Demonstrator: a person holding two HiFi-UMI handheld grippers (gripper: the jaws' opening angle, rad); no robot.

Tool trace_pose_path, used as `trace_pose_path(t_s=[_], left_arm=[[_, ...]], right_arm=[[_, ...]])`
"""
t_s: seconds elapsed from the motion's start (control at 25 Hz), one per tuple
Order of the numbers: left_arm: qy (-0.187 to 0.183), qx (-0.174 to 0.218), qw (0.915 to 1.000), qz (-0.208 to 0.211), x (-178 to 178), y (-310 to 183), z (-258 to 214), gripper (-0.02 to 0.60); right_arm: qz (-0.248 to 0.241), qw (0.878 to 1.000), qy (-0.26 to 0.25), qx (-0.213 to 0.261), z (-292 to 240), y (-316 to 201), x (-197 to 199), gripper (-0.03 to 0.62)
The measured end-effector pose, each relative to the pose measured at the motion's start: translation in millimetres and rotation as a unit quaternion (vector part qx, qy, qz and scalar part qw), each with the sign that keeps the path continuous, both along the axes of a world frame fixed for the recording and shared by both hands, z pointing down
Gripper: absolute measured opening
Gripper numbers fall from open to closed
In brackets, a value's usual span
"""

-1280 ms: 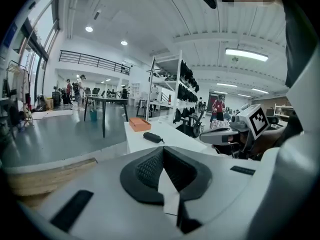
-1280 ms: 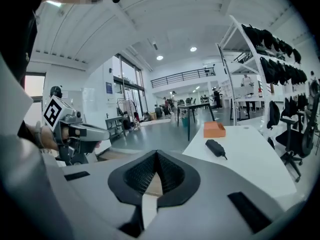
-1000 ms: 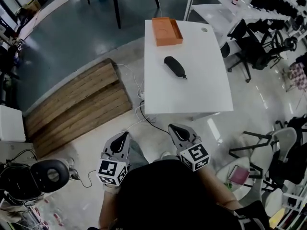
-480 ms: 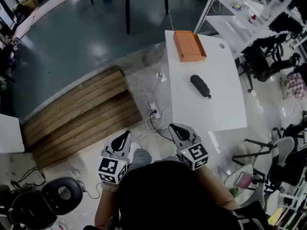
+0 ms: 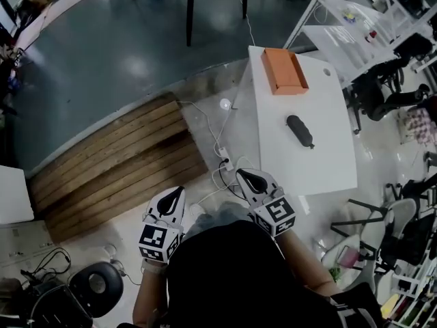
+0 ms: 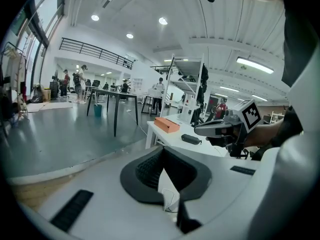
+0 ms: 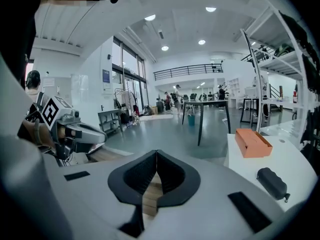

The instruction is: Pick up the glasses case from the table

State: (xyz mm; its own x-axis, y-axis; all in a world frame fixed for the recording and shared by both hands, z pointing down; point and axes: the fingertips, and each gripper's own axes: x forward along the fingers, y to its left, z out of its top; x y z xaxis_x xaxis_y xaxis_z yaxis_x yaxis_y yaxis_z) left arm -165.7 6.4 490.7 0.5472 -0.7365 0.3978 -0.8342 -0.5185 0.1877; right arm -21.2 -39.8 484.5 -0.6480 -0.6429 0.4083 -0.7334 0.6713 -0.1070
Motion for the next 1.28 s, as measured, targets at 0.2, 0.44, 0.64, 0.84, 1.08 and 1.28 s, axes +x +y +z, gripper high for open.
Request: trace_pose_path(t_s=[0.2,0.44,0.64,0.84,1.08,1.28], left_arm=[[-0.009,-0.008,0.9999,-0.005,-2.0,-21.3,3.5,0.018],[-0.011,-0.013,0.9997,-0.018,11.6,-50.8,-6.0,0.018],[-0.018,-0.017,0.9996,-0.015,27.8,-69.9,-10.2,0.018],[-0.027,-0.028,0.9992,-0.01,47.6,-80.5,-5.1,0.018],[-0.034,-0.053,0.998,-0.003,69.7,-89.0,11.0,0.018],[-0.043,-0.069,0.9966,-0.009,78.7,-89.7,18.1,0.018]], right_arm=[[0.003,1.0,0.018,0.002,7.2,-30.3,8.5,0.028],[0.009,0.999,0.042,-0.002,14.1,-69.7,42.9,0.028],[0.05,0.997,0.059,-0.009,30.6,-109.1,91.8,0.038],[0.083,0.991,0.096,-0.034,59.6,-134.4,152.3,0.107],[0.14,0.981,0.121,-0.061,92.9,-161.8,234.2,0.175],[0.168,0.967,0.176,-0.075,126.0,-179.1,295.5,0.268]])
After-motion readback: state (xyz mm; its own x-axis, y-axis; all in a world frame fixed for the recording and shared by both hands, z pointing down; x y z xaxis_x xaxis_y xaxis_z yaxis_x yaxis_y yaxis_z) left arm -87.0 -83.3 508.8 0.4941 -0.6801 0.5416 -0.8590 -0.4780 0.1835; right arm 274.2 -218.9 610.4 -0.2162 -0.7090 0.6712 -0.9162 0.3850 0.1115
